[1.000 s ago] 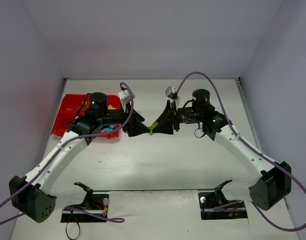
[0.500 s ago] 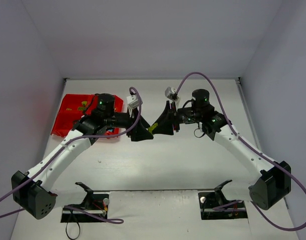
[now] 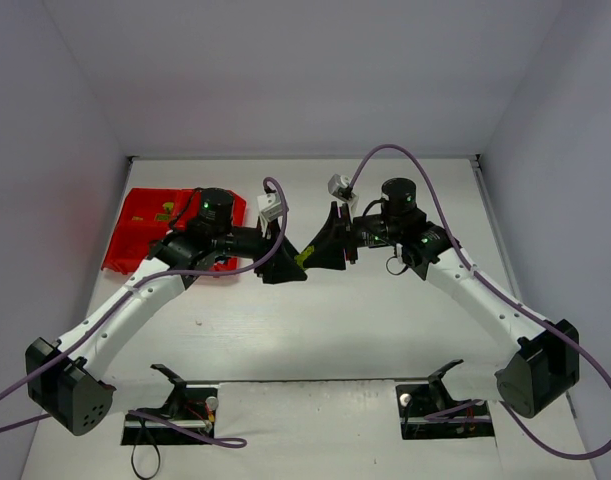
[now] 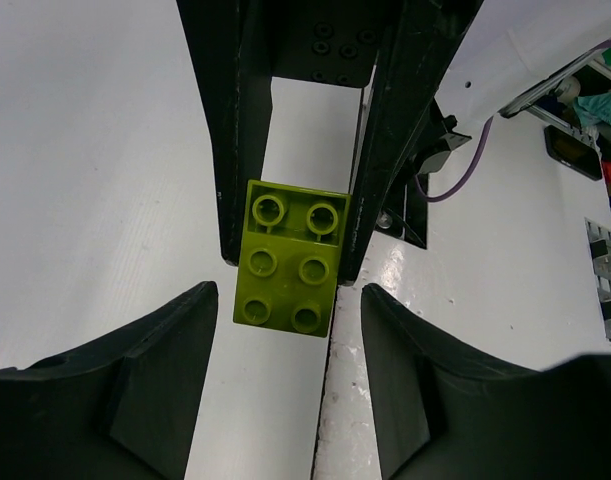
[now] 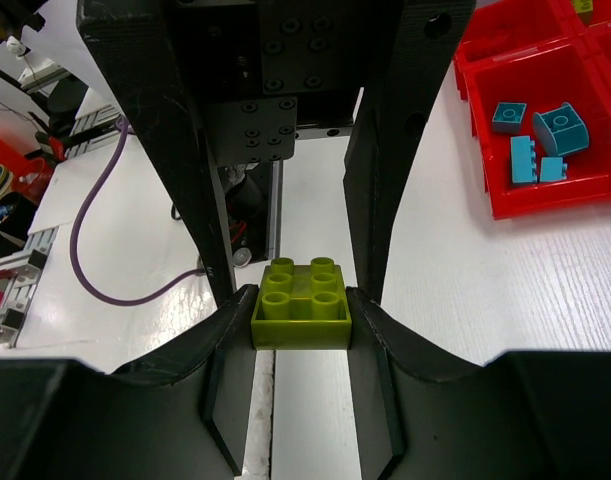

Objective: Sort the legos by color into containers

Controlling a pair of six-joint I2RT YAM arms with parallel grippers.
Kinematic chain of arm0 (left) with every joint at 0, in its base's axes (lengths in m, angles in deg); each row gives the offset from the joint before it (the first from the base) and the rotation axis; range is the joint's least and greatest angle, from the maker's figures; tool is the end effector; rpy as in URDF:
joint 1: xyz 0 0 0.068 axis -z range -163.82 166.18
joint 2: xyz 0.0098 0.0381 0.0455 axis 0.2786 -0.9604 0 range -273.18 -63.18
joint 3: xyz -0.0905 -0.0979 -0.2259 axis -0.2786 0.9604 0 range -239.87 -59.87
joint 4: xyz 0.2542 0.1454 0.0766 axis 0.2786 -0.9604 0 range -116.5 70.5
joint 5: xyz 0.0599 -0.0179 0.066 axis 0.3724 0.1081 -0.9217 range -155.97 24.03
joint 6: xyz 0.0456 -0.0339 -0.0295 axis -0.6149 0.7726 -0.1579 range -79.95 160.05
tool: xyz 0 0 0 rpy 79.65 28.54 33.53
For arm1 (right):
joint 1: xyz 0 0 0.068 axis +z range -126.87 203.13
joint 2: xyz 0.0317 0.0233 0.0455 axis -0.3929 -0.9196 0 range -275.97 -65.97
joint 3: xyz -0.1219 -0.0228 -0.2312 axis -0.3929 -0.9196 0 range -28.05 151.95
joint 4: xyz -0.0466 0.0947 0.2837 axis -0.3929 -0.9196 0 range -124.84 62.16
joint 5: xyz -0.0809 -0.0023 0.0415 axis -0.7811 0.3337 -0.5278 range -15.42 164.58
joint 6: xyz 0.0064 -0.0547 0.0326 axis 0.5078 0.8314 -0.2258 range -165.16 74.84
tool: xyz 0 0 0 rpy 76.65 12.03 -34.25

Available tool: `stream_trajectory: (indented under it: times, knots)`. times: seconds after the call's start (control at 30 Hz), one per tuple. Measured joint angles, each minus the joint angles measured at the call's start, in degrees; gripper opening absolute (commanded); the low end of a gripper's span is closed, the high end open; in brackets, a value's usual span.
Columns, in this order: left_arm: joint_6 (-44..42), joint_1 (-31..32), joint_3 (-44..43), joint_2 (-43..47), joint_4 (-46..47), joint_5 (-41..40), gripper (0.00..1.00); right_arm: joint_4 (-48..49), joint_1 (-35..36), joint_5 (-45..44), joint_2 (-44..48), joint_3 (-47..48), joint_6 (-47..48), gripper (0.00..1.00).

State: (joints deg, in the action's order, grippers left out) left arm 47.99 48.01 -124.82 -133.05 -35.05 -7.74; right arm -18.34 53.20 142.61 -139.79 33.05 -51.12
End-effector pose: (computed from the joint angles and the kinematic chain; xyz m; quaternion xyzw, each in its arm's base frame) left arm 0.2491 -0.2043 0.3512 0.4200 0.6447 -0.5454 0.3325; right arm 0.2683 0.2084 0.3465 -0.5016 0.5088 0.5627 0.4158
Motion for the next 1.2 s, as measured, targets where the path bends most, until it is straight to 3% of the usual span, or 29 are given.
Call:
stream_trajectory:
  times: [0.2,0.43,0.5,0.53,0.57,0.63,0.67,1.03,1.2]
  knots:
    - [0.1,0.0,0.0,0.0,0.5,0.0,0.48,0.0,0.0,0.2,0.0,0.0,0.0,0.0]
    - [0.2,0.0,0.0,-0.2,1.1,0.5,0.15,0.0,0.0,1.0,0.0,0.0,0.0,0.0]
    - [0.2,0.0,0.0,-0.3,1.2,0.7,0.09,-0.1,0.0,1.0,0.0,0.0,0.0,0.1]
    - [0.2,0.0,0.0,-0.3,1.2,0.7,0.08,-0.1,0.0,1.0,0.0,0.0,0.0,0.17]
    - [0.2,0.0,0.0,-0.3,1.1,0.7,0.08,-0.1,0.0,0.9,0.0,0.0,0.0,0.3]
    - [0.1,0.0,0.0,-0.3,1.1,0.6,0.08,-0.1,0.0,0.7,0.0,0.0,0.0,0.39]
    - [0.1,0.0,0.0,-0.3,1.1,0.3,0.08,-0.1,0.0,0.2,0.0,0.0,0.1,0.5]
    - [-1.9,-0.2,2.0,-0.7,-3.0,-8.3,0.08,-0.3,-6.1,-6.4,0.1,-0.6,0.4,0.65]
    - [-1.2,-5.1,3.0,-2.1,-5.7,-15.1,0.08,-0.4,-11.9,-15.6,1.5,-3.2,-0.8,0.66]
